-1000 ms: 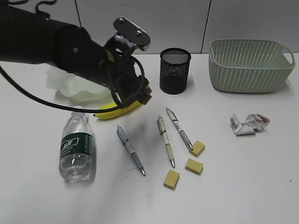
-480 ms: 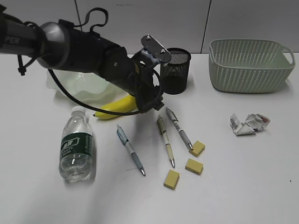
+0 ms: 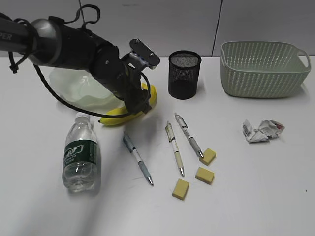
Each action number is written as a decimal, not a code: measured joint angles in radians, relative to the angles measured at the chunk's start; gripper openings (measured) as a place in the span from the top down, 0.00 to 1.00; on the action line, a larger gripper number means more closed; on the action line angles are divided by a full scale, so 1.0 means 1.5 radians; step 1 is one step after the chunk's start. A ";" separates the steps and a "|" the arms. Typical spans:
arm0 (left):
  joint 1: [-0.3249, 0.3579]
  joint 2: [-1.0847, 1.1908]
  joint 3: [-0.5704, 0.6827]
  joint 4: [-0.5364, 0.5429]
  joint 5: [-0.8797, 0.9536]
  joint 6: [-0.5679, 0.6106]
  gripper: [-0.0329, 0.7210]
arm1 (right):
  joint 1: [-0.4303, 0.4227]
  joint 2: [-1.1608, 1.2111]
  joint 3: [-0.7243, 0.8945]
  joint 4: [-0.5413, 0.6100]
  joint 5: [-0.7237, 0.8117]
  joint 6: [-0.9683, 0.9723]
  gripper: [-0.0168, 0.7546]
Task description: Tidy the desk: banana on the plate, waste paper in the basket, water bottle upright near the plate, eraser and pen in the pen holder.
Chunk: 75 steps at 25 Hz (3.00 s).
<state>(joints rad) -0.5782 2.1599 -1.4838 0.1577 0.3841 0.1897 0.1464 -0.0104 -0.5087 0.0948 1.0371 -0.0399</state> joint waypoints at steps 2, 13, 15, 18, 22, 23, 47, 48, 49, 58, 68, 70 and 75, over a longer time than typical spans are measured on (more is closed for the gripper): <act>-0.002 0.000 0.000 0.001 -0.009 -0.002 0.35 | 0.000 0.000 0.000 0.000 0.000 0.000 0.63; -0.003 0.039 -0.001 0.004 -0.023 -0.003 0.35 | 0.000 0.000 0.000 0.000 0.000 0.000 0.63; -0.003 0.043 -0.002 0.004 -0.010 -0.004 0.36 | 0.000 0.000 0.000 0.000 0.000 0.000 0.63; -0.004 0.040 -0.002 0.003 0.016 -0.005 0.52 | 0.000 0.000 0.000 0.000 0.000 0.000 0.63; -0.004 0.005 0.000 -0.054 0.049 -0.005 0.51 | 0.000 0.000 0.000 0.000 0.000 0.000 0.63; -0.004 -0.013 0.000 -0.082 0.045 -0.005 0.51 | 0.000 0.000 0.000 0.000 0.000 0.000 0.63; 0.134 -0.011 -0.001 -0.085 -0.121 -0.005 0.51 | 0.000 0.000 0.000 0.000 0.000 0.000 0.63; 0.134 -0.011 -0.001 -0.085 -0.114 -0.005 0.51 | 0.000 0.000 0.000 0.000 0.000 0.000 0.63; 0.134 -0.011 -0.001 -0.084 -0.107 -0.005 0.49 | 0.000 0.000 0.000 0.000 0.000 0.000 0.63; 0.134 -0.060 0.000 -0.093 -0.013 -0.005 0.21 | 0.000 0.000 0.000 0.000 0.000 0.000 0.63; 0.167 -0.346 0.086 -0.165 0.094 -0.019 0.41 | 0.000 0.000 0.000 0.000 0.000 0.000 0.63; 0.173 -0.443 0.156 -0.166 0.103 -0.023 0.41 | 0.000 0.000 0.000 0.000 0.000 0.000 0.63; 0.174 -0.753 0.353 -0.168 0.150 -0.061 0.41 | 0.000 0.000 0.000 0.000 0.000 0.000 0.63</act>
<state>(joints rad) -0.3178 1.0301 -0.9547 -0.0936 0.6090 0.0984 0.1464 -0.0104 -0.5087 0.0948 1.0371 -0.0399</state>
